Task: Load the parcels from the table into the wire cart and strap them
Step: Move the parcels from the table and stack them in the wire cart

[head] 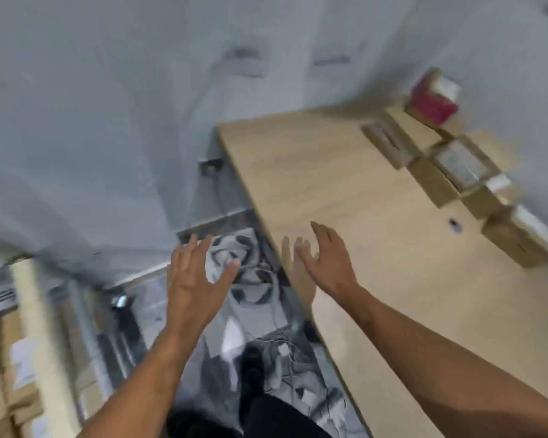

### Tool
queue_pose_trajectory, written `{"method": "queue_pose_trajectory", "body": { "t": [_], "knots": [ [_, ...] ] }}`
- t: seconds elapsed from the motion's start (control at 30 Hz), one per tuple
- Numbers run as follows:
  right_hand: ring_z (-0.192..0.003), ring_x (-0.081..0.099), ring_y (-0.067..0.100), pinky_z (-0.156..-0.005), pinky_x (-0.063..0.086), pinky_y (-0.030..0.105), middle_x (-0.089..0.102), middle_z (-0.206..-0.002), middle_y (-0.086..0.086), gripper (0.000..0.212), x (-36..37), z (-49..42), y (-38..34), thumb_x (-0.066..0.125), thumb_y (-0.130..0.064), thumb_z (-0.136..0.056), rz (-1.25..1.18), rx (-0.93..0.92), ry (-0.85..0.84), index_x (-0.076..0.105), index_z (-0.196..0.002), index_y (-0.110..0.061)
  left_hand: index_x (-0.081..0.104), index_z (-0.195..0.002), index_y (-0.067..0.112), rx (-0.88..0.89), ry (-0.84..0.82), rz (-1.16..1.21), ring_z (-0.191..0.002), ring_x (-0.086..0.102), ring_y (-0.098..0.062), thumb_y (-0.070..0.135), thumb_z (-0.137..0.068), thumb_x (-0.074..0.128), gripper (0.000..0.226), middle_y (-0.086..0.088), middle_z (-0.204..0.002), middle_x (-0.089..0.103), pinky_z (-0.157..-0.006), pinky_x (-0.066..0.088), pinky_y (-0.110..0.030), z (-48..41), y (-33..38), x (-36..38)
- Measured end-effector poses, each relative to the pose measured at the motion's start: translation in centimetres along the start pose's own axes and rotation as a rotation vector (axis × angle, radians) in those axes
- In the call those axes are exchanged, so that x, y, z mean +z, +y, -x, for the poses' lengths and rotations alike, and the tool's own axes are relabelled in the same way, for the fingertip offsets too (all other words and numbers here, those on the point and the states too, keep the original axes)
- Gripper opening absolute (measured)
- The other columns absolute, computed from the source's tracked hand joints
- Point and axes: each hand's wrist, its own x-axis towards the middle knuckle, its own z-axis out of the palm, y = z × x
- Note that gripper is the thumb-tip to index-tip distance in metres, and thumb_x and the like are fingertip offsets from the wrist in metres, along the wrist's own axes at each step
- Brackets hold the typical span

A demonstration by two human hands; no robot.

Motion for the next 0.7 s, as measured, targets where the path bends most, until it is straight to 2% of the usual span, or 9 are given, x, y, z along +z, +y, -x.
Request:
{"method": "queue_pose_trajectory", "body": {
  "t": [0.13, 0.23, 0.3, 0.37, 0.5, 0.6, 0.7],
  "knots": [
    [-0.154, 0.025, 0.026, -0.125, 0.023, 0.046, 0.037, -0.164, 0.011, 0.072, -3.3, -0.3, 11.1, 0.044, -0.057, -0.102, 0.092, 0.154, 0.069, 0.033, -0.161, -0.018, 0.041, -0.158, 0.028, 0.204, -0.206, -0.166, -0.159, 0.012, -0.031, 0.081, -0.081, 0.043, 0.093, -0.002, -0.17, 0.027, -0.127, 0.012, -0.053, -3.9, 6.8, 9.3],
    [-0.155, 0.023, 0.026, -0.125, 0.021, 0.05, 0.035, -0.165, 0.01, 0.08, -4.8, -0.2, 18.3, 0.03, -0.068, -0.095, 0.129, 0.267, 0.123, 0.032, -0.161, -0.022, 0.029, -0.161, 0.039, 0.312, -0.332, -0.251, -0.161, 0.001, -0.024, 0.092, -0.08, 0.032, 0.097, 0.009, -0.173, 0.014, -0.129, 0.002, -0.051, -5.7, 11.6, 16.2],
    [-0.157, 0.018, 0.026, -0.126, 0.017, 0.052, 0.03, -0.167, 0.009, 0.079, -5.6, -0.1, 23.2, 0.03, -0.068, -0.096, 0.125, 0.376, 0.16, 0.028, -0.162, -0.026, 0.025, -0.161, 0.041, 0.391, -0.4, -0.291, -0.161, -0.003, -0.02, 0.094, -0.081, 0.027, 0.096, 0.011, -0.174, 0.01, -0.129, 0.0, -0.048, -6.3, 14.6, 20.4],
    [-0.159, 0.011, 0.026, -0.127, 0.01, 0.052, 0.022, -0.171, 0.007, 0.074, -6.2, 0.2, 28.0, 0.031, -0.065, -0.099, 0.153, 0.493, 0.171, 0.023, -0.163, -0.028, 0.025, -0.161, 0.041, 0.476, -0.469, -0.316, -0.161, -0.005, -0.018, 0.092, -0.084, 0.031, 0.093, 0.012, -0.174, 0.009, -0.129, -0.002, -0.046, -6.5, 17.7, 24.4],
    [-0.16, -0.005, 0.025, -0.127, -0.006, 0.053, 0.003, -0.174, 0.006, 0.077, -6.8, 1.4, 36.5, 0.013, -0.069, -0.097, 0.174, 0.732, 0.236, 0.009, -0.165, -0.032, 0.029, -0.161, 0.038, 0.598, -0.598, -0.316, -0.16, -0.006, -0.015, 0.081, -0.087, 0.042, 0.086, 0.009, -0.174, 0.011, -0.129, -0.005, -0.042, -6.2, 23.3, 32.5],
    [-0.159, -0.017, 0.024, -0.125, -0.011, 0.058, -0.011, -0.173, 0.007, 0.077, -6.8, 2.1, 40.6, 0.008, -0.07, -0.097, 0.145, 0.912, 0.259, -0.003, -0.165, -0.036, 0.03, -0.16, 0.037, 0.693, -0.651, -0.316, -0.16, -0.005, -0.015, 0.076, -0.088, 0.049, 0.084, 0.009, -0.173, 0.013, -0.129, -0.003, -0.042, -6.0, 27.1, 38.8],
    [-0.158, -0.02, 0.021, -0.123, -0.018, 0.057, -0.011, -0.173, 0.004, 0.076, -6.2, 2.3, 42.4, 0.011, -0.07, -0.097, 0.104, 0.94, 0.327, -0.004, -0.164, -0.038, 0.029, -0.161, 0.037, 0.753, -0.701, -0.316, -0.16, -0.003, -0.014, 0.075, -0.089, 0.055, 0.085, 0.01, -0.173, 0.012, -0.129, 0.007, -0.043, -6.0, 30.7, 45.2]
  ]
}}
